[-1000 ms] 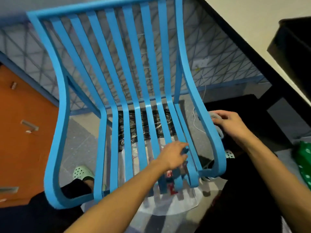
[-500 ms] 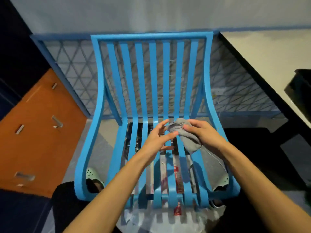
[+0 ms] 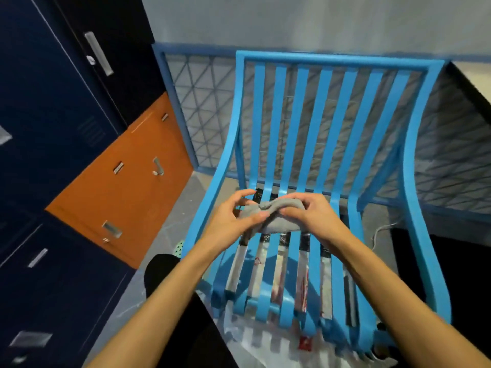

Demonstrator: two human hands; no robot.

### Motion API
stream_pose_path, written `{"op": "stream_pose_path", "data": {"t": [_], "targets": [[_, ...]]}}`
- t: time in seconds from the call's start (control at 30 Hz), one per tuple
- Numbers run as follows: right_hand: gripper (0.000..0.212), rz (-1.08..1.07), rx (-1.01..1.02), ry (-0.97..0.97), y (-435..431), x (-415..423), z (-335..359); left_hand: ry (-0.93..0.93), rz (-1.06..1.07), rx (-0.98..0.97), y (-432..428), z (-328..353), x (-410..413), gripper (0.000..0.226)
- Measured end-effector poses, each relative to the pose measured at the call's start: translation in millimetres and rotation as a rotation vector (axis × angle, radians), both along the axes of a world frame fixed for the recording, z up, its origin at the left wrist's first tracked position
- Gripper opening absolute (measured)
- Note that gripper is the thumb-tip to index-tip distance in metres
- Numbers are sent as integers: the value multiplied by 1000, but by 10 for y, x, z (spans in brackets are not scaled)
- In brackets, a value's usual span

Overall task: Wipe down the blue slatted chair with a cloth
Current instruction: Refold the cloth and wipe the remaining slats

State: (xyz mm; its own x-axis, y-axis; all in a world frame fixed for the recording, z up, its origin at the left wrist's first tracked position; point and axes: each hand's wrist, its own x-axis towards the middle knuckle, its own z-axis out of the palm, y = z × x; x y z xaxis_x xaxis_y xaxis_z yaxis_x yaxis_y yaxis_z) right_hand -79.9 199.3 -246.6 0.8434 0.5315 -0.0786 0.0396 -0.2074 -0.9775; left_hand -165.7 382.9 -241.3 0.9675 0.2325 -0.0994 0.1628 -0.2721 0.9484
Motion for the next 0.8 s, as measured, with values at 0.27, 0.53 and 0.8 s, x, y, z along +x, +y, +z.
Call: {"op": "stream_pose_path", "data": {"t": [0.27,0.53,0.8], "targets": [[7,83,-73,35,-116,-229,432,-123,-72,52,-98,299,-93,13],[48,164,19,210,-484,-255,565,196,-244,-378,-271,470,-104,31],[28,-119,131,376,-537,-7,362,-148,101,-557,-420,200,224,19]]}}
